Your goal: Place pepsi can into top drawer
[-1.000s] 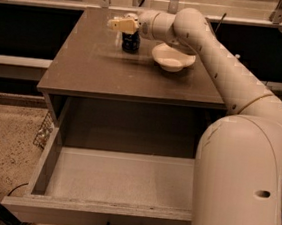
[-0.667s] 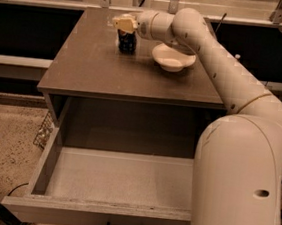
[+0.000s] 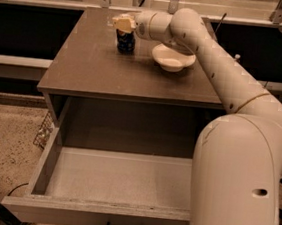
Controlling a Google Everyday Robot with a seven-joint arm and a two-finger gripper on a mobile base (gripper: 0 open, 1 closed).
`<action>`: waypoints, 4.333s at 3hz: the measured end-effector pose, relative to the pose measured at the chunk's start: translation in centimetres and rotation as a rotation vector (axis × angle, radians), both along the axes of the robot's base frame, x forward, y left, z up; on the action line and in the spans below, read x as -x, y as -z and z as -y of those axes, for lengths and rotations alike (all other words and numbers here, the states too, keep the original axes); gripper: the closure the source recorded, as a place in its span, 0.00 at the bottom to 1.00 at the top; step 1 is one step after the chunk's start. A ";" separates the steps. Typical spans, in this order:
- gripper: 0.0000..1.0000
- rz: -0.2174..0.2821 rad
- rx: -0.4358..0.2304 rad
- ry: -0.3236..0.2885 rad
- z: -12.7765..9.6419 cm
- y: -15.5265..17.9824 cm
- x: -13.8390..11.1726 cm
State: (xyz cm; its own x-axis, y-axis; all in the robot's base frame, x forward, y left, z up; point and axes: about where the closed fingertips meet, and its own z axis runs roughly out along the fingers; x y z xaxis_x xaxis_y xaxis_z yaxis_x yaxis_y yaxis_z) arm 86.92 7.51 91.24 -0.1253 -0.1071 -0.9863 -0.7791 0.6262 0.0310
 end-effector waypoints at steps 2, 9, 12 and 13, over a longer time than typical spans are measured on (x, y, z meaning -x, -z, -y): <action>1.00 0.102 -0.091 -0.078 0.5 -6.3 2.5; 1.00 0.178 -0.085 -0.098 18.4 -1.2 32.1; 1.00 0.062 0.041 -0.311 14.7 8.3 35.6; 1.00 0.013 0.092 -0.382 13.3 11.6 37.0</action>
Offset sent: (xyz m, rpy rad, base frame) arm -0.0485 -0.0241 0.1084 0.1433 -0.1804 0.1089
